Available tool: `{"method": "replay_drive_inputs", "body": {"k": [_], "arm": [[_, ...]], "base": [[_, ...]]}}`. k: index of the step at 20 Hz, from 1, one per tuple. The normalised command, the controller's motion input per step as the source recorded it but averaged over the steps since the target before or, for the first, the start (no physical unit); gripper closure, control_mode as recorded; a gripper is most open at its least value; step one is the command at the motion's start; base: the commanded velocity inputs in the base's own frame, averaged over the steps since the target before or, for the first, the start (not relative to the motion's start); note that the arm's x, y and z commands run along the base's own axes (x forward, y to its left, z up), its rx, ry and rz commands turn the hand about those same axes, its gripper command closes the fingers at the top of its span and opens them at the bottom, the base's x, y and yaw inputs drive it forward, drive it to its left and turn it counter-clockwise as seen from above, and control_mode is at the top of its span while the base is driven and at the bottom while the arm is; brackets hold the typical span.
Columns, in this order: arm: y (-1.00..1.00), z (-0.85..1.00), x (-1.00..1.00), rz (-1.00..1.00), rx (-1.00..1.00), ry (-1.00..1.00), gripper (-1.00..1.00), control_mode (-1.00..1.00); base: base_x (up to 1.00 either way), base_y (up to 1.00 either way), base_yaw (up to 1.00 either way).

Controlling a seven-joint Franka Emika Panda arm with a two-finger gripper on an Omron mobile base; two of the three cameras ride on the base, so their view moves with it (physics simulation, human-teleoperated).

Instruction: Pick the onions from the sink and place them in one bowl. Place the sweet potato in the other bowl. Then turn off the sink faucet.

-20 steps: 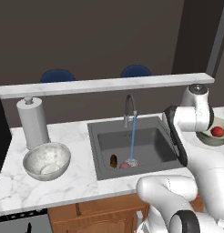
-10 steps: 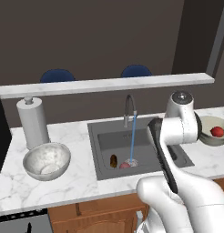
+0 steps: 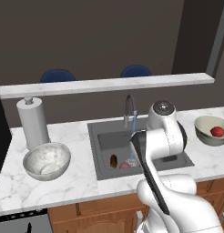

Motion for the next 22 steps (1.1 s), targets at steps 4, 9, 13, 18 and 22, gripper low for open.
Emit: {"method": "replay_drive_inputs", "body": {"k": [4,9,13,18,22], "arm": [[0.62,0.00,-0.13,0.00,0.11,0.03,-1.00,-1.00],[0.22,-0.04,-0.03,0.06,0.14,0.12,-1.00,-1.00],[-0.02,-0.14,0.00,0.21,0.03,0.14,-1.00,-1.00],[-0.15,-0.03,0.00,0.10,-0.01,0.11,-1.00,-1.00],[-0.10,-0.08,0.02,0.01,0.00,-0.01,-1.00,-1.00]], "base": [[0.00,0.00,0.00],[0.00,0.00,0.00],[0.00,0.00,0.00],[0.00,0.00,0.00],[0.00,0.00,0.00]]}}
